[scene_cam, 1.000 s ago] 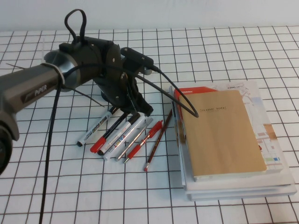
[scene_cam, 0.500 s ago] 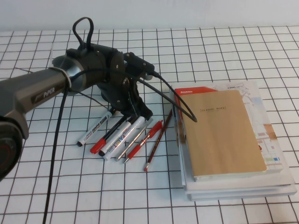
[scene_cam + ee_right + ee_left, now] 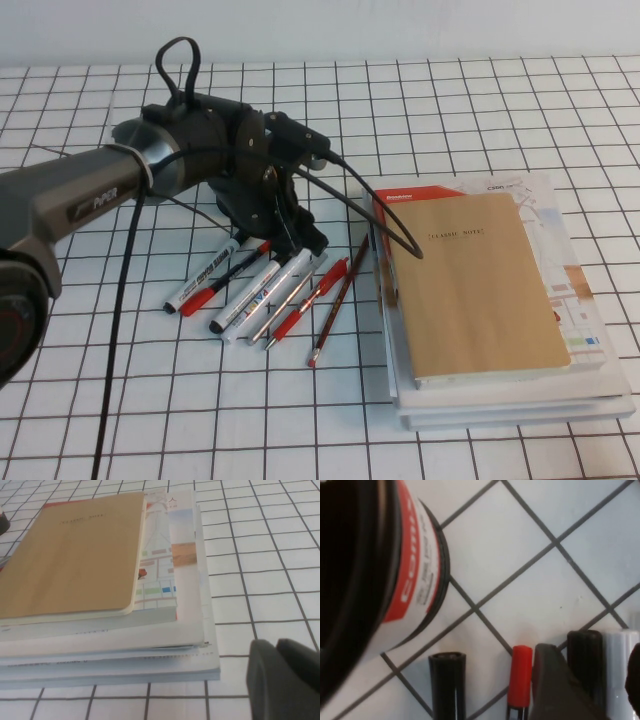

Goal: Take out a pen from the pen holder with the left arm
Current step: 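Take a marker out of the pen holder and lay it on the table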

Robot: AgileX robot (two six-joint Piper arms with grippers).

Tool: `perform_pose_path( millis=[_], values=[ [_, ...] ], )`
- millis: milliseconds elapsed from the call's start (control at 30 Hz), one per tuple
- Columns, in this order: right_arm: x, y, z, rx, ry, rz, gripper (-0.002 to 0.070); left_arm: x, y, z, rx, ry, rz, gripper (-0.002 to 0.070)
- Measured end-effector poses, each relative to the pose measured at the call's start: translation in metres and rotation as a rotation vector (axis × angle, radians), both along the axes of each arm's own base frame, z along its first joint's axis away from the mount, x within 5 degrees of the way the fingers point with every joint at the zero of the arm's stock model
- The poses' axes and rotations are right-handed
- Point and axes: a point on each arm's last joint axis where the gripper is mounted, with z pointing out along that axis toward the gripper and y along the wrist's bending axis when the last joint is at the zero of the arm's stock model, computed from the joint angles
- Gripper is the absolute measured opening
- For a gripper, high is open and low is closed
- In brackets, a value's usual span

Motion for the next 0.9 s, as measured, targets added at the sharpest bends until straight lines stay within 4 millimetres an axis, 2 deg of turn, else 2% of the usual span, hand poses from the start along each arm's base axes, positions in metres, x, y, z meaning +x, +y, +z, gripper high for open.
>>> perform_pose_path(
  millis=[133, 233, 433, 567, 700, 900],
  values=[
    [0.0, 0.0, 0.0, 0.0, 0.0, 0.0, -0.0015, -0.002, 0.001, -0.001, -0.004, 0.027, 0.036, 0.0286],
    [0.0, 0.0, 0.0, 0.0, 0.0, 0.0, -0.0015, -0.004, 0.001, 0.0, 0.003, 0.063, 0.044, 0.0261],
    [0.0, 0.0, 0.0, 0.0, 0.0, 0.0, -0.0015, -0.009, 0.001, 0.017, -0.021, 0.091, 0.053, 0.0051],
    [0.0, 0.0, 0.0, 0.0, 0.0, 0.0, -0.0015, -0.016, 0.002, 0.042, -0.07, 0.073, 0.06, 0.001],
    [0.0, 0.0, 0.0, 0.0, 0.0, 0.0, -0.0015, -0.029, 0.008, 0.078, -0.126, 0.012, 0.063, 0.0002],
    [0.0, 0.0, 0.0, 0.0, 0.0, 0.0, -0.0015, -0.073, 0.033, 0.135, -0.214, -0.137, 0.063, 0.0]
  ],
)
